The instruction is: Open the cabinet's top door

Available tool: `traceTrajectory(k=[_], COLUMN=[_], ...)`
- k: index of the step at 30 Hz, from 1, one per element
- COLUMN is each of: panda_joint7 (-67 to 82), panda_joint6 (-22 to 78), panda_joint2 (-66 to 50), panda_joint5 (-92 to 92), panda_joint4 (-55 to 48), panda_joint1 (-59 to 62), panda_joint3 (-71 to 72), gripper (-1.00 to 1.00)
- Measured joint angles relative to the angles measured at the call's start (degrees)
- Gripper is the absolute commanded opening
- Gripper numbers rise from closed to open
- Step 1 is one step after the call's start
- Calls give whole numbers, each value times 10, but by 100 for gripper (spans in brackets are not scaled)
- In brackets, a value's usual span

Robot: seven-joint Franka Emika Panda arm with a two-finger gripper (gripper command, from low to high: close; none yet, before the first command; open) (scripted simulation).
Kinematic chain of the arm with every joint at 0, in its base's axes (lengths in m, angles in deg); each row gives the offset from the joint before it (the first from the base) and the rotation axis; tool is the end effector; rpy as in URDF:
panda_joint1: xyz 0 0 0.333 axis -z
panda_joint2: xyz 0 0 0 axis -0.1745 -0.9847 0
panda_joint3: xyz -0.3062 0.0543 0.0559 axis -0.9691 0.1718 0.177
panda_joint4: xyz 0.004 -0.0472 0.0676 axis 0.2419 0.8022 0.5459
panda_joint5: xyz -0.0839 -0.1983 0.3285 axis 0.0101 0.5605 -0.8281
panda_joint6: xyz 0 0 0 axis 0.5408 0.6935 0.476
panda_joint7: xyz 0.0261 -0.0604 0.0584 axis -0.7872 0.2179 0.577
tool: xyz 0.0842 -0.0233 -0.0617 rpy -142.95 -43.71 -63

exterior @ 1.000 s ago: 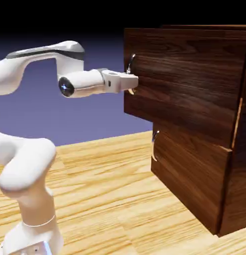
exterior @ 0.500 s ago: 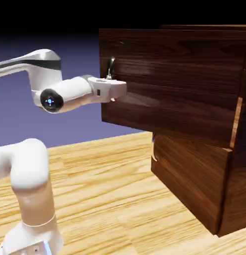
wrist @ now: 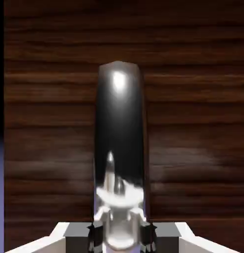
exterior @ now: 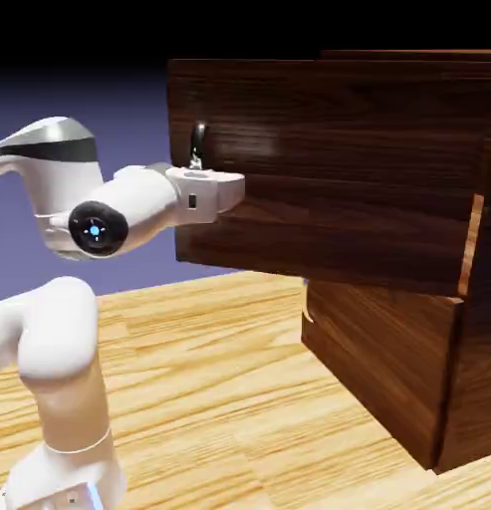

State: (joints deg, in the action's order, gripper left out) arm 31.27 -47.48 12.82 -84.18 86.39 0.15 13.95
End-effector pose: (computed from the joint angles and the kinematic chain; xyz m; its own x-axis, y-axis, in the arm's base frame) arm 0.1671 -0.0501 0.5502 0.5482 -0.4464 0.7073 0.5487 -0.4462 -0.7069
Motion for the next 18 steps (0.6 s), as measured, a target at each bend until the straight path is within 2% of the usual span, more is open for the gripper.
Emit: traceTrajectory(k=[8,15,18], panda_joint7=[10,-111,-124], panda_joint6=[125,12,68], panda_joint2=[-46,75,77], panda_joint5=[146,302,358], panda_joint4=[-67,-55,-102], panda_joint1=[-9,-152,-183], panda_joint3=[-166,-232,-290], gripper=[-100,-100,-100])
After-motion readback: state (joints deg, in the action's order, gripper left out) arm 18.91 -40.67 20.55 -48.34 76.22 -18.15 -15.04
